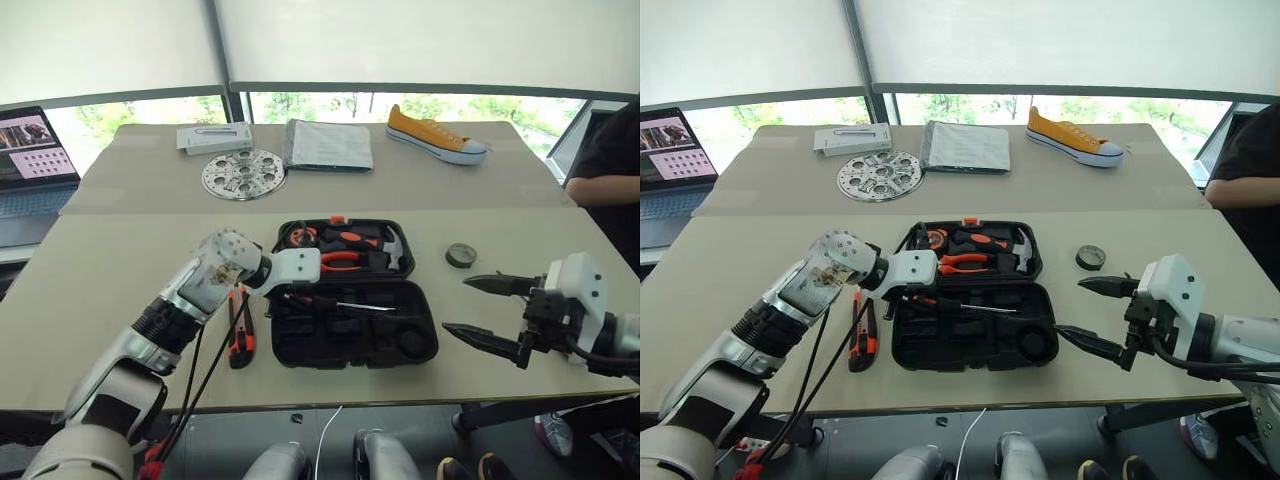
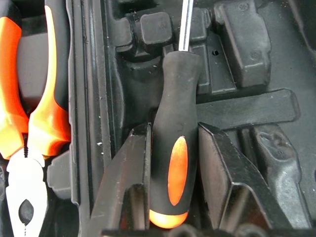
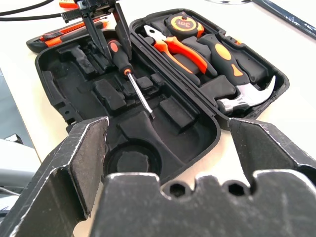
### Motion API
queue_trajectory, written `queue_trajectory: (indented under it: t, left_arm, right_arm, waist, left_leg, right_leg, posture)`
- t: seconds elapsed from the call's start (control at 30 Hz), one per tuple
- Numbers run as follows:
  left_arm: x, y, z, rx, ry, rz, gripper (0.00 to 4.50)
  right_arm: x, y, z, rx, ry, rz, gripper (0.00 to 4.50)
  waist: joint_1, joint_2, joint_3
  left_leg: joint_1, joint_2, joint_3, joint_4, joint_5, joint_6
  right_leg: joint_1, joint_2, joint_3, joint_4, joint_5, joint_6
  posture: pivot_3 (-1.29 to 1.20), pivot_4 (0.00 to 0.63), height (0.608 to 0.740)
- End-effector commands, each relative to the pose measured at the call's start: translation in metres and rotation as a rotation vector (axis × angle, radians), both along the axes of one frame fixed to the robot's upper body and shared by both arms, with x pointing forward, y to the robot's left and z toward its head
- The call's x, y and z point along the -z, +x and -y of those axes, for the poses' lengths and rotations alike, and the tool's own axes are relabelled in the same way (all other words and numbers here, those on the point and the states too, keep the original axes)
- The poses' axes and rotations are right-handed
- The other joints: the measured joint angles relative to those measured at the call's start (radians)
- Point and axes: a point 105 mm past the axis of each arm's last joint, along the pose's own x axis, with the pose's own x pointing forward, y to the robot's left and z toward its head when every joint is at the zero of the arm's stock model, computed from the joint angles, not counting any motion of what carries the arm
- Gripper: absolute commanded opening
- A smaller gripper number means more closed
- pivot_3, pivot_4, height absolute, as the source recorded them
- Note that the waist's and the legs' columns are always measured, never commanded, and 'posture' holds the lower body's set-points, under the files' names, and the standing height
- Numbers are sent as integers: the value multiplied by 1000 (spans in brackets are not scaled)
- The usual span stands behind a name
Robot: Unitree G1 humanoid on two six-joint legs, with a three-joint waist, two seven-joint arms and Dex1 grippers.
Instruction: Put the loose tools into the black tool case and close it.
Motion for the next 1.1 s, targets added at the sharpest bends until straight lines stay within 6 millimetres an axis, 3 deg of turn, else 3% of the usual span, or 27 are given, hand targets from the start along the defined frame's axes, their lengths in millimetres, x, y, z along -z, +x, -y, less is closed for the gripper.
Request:
queue_trajectory:
  t: [0.03,0.23,0.5,0.57,0.6,0.83,0.93,1.1]
  left_arm:
    - [-21,1,5,-45,-73,-57,978]
    - [-31,5,7,-119,-88,-88,805]
    - [-23,8,8,-105,-40,-36,805]
    - [-26,8,8,-98,-42,-31,1807]
    - [-28,7,8,-95,-44,-27,1994]
    - [-44,4,9,-70,-74,-5,4493]
    - [-46,0,11,-54,-90,-23,4493]
    - [-28,-3,12,32,-26,41,4493]
  right_arm:
    - [-10,-3,-4,-21,1,48,4500]
    - [-10,-3,-5,-23,-4,50,4500]
    - [-10,-3,-5,-25,-4,50,4500]
    - [-10,-3,-5,-24,-4,49,4500]
    - [-9,-3,-5,-23,-4,49,4500]
    - [-9,-5,-5,-21,-1,46,4500]
    - [-8,-5,-5,-21,0,44,4500]
    - [-9,-5,-5,-19,2,46,4500]
  waist:
    - [0,0,0]
    - [0,0,0]
    - [1,0,0]
    - [1,0,0]
    - [1,0,0]
    - [0,0,0]
    - [1,0,0]
    - [0,0,0]
  left_leg:
    - [0,0,0,0,0,0]
    - [0,0,0,0,0,0]
    - [0,0,0,0,0,0]
    - [0,0,0,0,0,0]
    - [0,0,0,0,0,0]
    - [0,0,0,1,0,0]
    - [0,0,0,0,0,0]
    - [0,0,0,0,0,0]
  right_leg:
    - [0,0,0,0,0,0]
    - [0,0,0,0,0,0]
    - [0,0,0,0,0,0]
    - [0,0,0,0,0,0]
    - [0,0,0,0,0,0]
    - [0,0,0,0,0,0]
    - [0,0,0,0,0,0]
    - [0,0,0,0,0,0]
  posture:
    - [0,150,740]
    - [0,150,740]
    - [0,150,740]
    - [0,150,740]
    - [0,150,740]
    - [0,150,740]
    - [0,150,740]
    - [0,150,740]
